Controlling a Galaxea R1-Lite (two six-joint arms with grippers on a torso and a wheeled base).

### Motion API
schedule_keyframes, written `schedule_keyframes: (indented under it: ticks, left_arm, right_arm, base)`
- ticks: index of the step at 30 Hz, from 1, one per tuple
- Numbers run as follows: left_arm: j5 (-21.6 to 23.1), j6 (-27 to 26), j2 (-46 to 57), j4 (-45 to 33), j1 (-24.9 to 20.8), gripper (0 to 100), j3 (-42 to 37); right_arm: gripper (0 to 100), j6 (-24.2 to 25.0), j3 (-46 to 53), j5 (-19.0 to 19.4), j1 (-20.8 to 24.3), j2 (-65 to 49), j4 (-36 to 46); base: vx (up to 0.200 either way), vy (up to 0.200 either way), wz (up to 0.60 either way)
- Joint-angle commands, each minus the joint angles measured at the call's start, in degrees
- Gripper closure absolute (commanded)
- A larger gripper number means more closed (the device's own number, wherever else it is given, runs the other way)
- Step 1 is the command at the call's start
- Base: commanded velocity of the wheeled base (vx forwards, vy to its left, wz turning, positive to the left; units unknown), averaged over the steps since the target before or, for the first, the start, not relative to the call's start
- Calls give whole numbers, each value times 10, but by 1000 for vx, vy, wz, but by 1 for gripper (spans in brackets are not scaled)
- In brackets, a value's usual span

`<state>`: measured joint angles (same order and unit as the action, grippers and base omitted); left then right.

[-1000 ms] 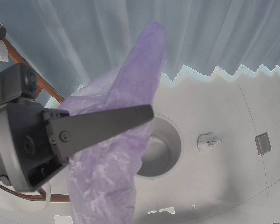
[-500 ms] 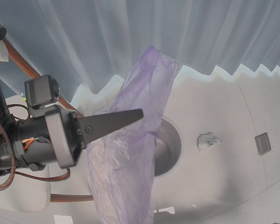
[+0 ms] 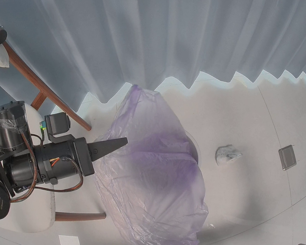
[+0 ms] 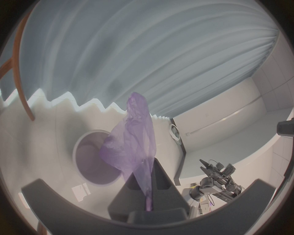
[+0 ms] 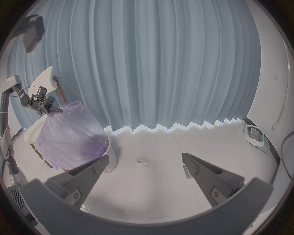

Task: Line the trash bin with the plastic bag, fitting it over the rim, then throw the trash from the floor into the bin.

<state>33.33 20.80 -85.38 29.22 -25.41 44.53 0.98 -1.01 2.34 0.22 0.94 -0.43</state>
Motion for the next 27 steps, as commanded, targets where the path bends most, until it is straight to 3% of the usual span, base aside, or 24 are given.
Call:
schedule_keyframes:
  ticks: [1,6,18,24,27]
  left_arm:
    - [-12,0,0,-1,20,100,3]
    - [-73,0,3,2,34,100,19]
    - [-117,0,-60,2,22,100,114]
    - [-173,-1,-139,-1,-38,100,185]
    - [-226,-1,-176,-2,-83,100,198]
  right_arm:
    - [0,0,10,0,0,-9,0]
    - [0,1,10,0,0,-9,0]
    - [0,0,10,0,0,-9,1]
    - [0,0,10,0,0,-9,1]
    - [0,0,10,0,0,-9,1]
  base:
    - [0,0,0]
    - [0,0,0]
    - [0,0,0]
    - [0,0,0]
    - [0,0,0]
